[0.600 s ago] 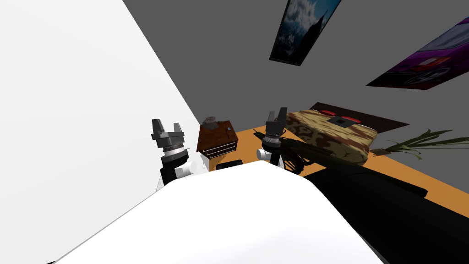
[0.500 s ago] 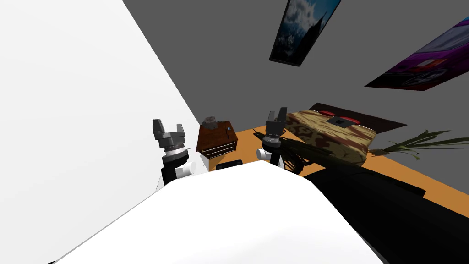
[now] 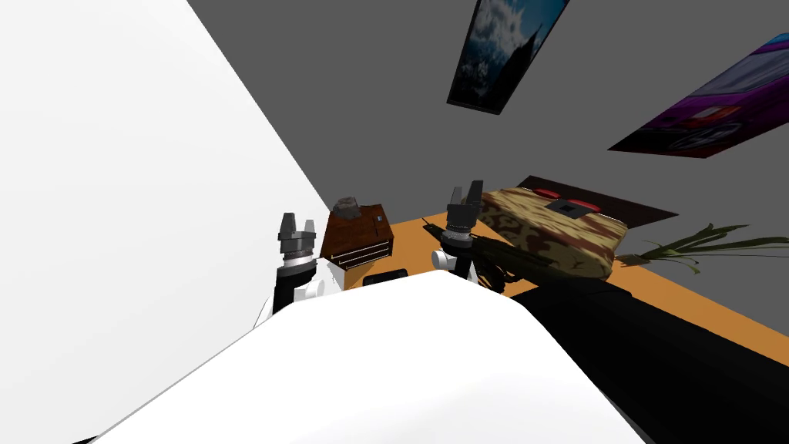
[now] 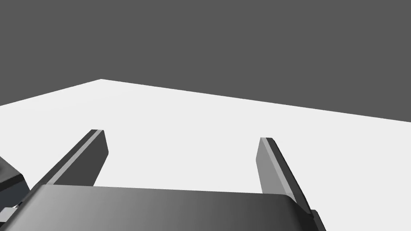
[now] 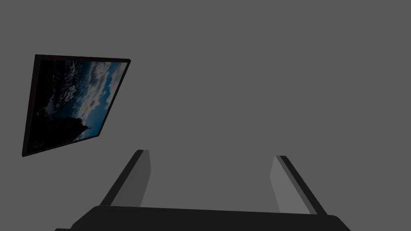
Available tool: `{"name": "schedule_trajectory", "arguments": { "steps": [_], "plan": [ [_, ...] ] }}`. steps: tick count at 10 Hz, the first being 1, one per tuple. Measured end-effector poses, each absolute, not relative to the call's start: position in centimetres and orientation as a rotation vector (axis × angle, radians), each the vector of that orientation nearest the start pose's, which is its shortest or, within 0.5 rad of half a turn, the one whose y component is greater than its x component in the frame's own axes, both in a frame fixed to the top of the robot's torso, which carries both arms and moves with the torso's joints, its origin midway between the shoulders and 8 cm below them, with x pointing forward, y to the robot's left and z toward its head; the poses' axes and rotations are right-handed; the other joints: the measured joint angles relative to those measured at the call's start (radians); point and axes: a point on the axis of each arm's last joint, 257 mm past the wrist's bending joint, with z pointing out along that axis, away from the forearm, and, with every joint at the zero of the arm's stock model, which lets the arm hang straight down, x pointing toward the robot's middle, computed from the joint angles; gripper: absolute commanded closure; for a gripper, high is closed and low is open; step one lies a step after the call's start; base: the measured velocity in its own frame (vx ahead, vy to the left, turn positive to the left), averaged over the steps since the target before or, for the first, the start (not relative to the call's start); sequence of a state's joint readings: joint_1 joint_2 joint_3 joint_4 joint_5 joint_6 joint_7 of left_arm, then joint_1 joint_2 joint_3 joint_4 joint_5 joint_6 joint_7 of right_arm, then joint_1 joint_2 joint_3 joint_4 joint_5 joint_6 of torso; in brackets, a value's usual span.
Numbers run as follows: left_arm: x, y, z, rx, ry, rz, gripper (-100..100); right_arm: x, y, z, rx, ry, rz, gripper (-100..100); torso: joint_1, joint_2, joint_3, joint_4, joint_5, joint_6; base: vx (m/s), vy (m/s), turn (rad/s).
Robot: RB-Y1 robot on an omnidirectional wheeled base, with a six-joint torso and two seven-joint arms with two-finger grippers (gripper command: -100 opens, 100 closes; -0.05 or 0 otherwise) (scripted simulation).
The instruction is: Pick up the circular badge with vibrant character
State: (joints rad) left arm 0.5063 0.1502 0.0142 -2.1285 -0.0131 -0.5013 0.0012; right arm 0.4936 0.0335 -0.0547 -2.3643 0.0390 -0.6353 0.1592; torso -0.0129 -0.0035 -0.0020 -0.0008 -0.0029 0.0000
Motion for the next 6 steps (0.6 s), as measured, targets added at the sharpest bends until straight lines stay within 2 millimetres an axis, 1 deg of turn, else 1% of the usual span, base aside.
{"name": "schedule_trajectory", "arguments": {
  "steps": [1, 2, 3, 6],
  "plan": [
    [37.2, 28.4, -5.6, -0.666, 0.873, -1.216, -100, 29.7, -28.2, 8.5, 0.418, 0.483, 1.113, 0, 0.003, 0.001, 0.000, 0.000, 0.001, 0.000, 0.030, -0.114, -0.006],
    [37.5, 28.8, -6.7, -0.666, 0.907, -1.191, -100, 29.7, -28.2, 8.5, 0.418, 0.483, 1.113, 0, 0.005, 0.001, 0.001, 0.000, 0.001, 0.000, 0.040, -0.168, -0.001],
    [37.7, 29.1, -8.1, -0.665, 0.953, -1.157, -100, 29.7, -28.2, 8.5, 0.419, 0.483, 1.113, 0, 0.002, 0.001, 0.000, 0.000, 0.001, 0.000, 0.030, -0.135, 0.014],
    [38.1, 30.5, -11.8, -0.664, 1.066, -1.070, -100, 29.7, -28.2, 8.5, 0.419, 0.483, 1.114, 0, 0.001, 0.000, 0.000, 0.000, 0.000, 0.000, 0.046, -0.169, 0.003]
  ]
}}
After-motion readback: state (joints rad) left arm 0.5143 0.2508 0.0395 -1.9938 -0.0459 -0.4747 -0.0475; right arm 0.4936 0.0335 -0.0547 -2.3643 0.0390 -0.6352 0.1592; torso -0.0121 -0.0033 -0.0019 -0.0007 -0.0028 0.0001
